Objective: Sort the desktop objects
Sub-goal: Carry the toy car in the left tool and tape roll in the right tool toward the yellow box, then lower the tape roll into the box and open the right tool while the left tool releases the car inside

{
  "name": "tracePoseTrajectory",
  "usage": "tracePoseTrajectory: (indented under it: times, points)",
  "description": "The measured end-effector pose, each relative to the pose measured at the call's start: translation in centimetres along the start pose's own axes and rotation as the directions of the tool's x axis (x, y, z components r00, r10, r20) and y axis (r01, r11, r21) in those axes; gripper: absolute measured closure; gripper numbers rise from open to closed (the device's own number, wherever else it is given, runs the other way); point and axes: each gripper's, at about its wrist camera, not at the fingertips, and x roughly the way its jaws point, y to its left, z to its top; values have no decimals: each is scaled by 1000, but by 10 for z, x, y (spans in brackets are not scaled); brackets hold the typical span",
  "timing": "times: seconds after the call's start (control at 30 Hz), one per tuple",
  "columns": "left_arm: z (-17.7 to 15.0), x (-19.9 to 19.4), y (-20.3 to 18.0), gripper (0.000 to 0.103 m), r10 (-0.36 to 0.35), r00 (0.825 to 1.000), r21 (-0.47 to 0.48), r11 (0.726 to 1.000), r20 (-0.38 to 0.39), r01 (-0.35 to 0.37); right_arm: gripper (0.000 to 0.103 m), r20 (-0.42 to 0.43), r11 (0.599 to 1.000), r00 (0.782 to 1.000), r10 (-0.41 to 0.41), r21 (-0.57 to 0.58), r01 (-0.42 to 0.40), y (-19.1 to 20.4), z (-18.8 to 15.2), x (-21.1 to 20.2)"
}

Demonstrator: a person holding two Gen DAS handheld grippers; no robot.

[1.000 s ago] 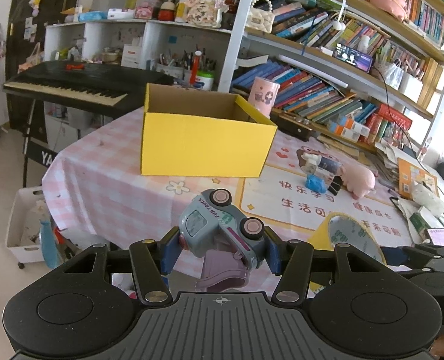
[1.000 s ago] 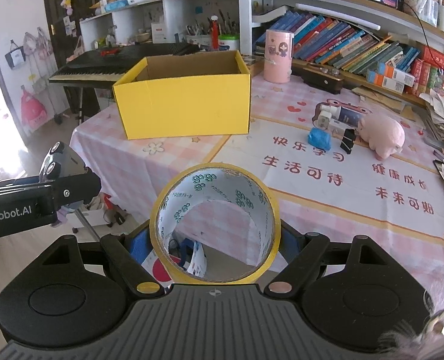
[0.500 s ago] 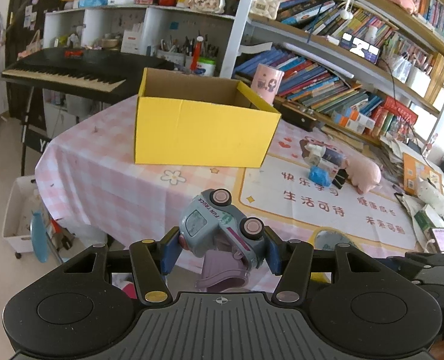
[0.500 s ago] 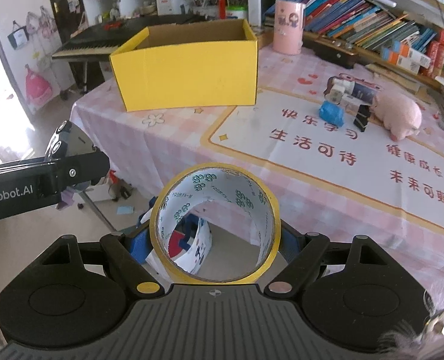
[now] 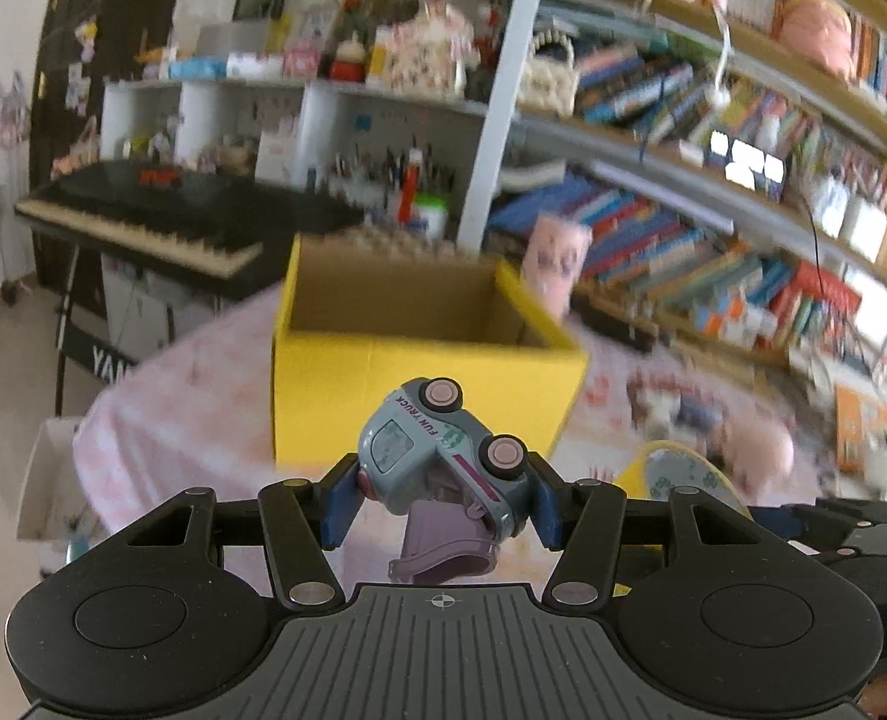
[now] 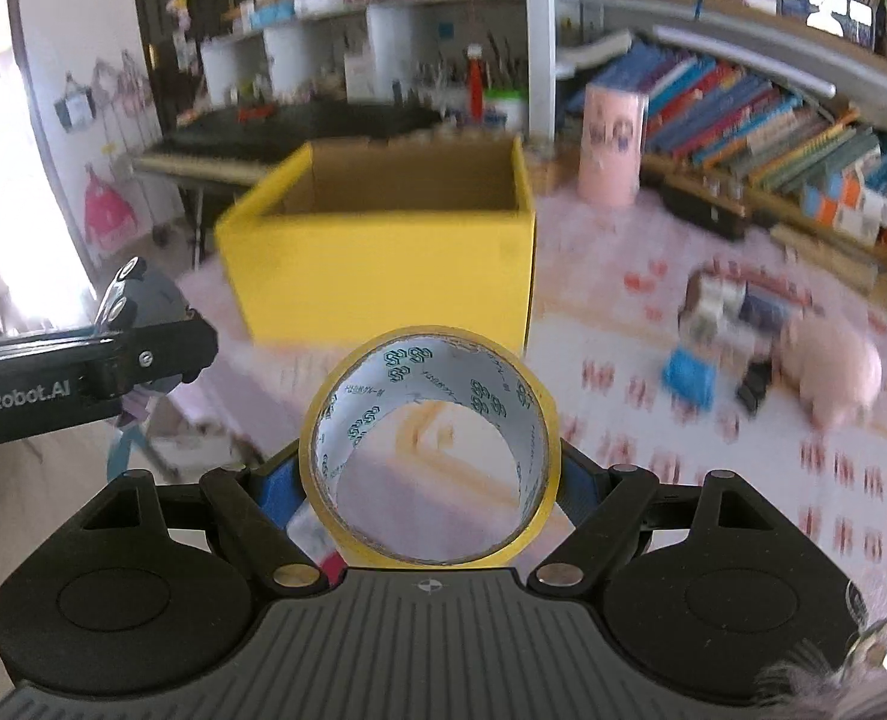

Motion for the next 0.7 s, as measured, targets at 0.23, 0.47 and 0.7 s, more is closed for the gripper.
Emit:
tracePoseTrajectory:
  times: [0.23, 0.47, 0.7]
  points:
    - [58, 28, -2, 48, 30, 994, -20, 999, 110, -28, 23, 133, 997, 990, 52, -69, -43, -18, 73, 16]
    - [94, 77, 7, 48, 136, 984, -30, 991, 116, -133, 22, 124, 963, 984, 131, -253, -96, -17, 121, 61]
    - [112, 151, 19, 47, 173, 984, -10, 985, -37, -174, 22, 38, 842, 979, 199, -518, -151, 0, 153, 133]
